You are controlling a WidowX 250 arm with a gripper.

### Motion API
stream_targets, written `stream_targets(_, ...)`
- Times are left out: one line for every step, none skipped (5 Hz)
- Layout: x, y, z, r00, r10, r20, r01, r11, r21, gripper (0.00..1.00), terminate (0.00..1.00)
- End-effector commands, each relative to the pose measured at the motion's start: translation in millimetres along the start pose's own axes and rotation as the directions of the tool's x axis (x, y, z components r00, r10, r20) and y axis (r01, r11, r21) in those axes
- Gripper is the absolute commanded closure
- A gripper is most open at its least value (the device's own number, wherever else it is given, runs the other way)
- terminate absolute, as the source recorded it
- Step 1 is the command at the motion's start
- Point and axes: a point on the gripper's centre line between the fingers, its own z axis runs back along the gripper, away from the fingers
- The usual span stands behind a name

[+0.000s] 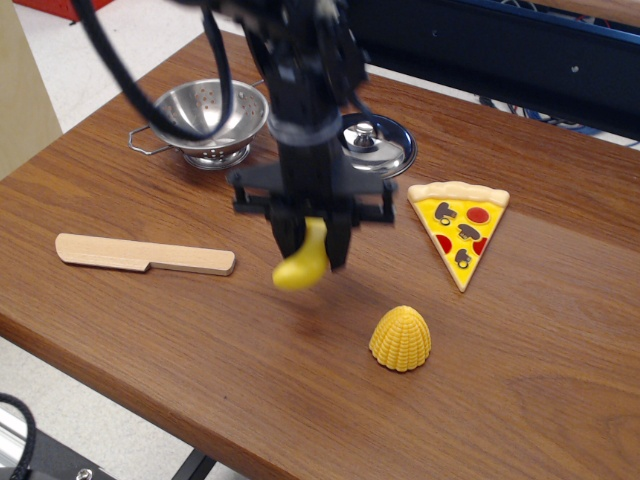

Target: Take banana out of colander

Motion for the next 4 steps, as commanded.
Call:
stream_targets(-11.3,13.5,-17.3,0.999,-0.006,0.037,0.006,1.000,0.002,1.00,0.00)
stream_targets(-7.6,22.1,-14.0,0.999,0.047,0.004,-0.047,0.999,0.004,0.00,0.00)
stream_targets(-0.3,30.3,-2.8,0.995,0.099,-0.014,-0.099,0.995,-0.018,0.00,0.00)
stream_targets(10.2,33.1,15.6,0.993,0.118,0.015,-0.117,0.992,-0.054,0.00,0.00)
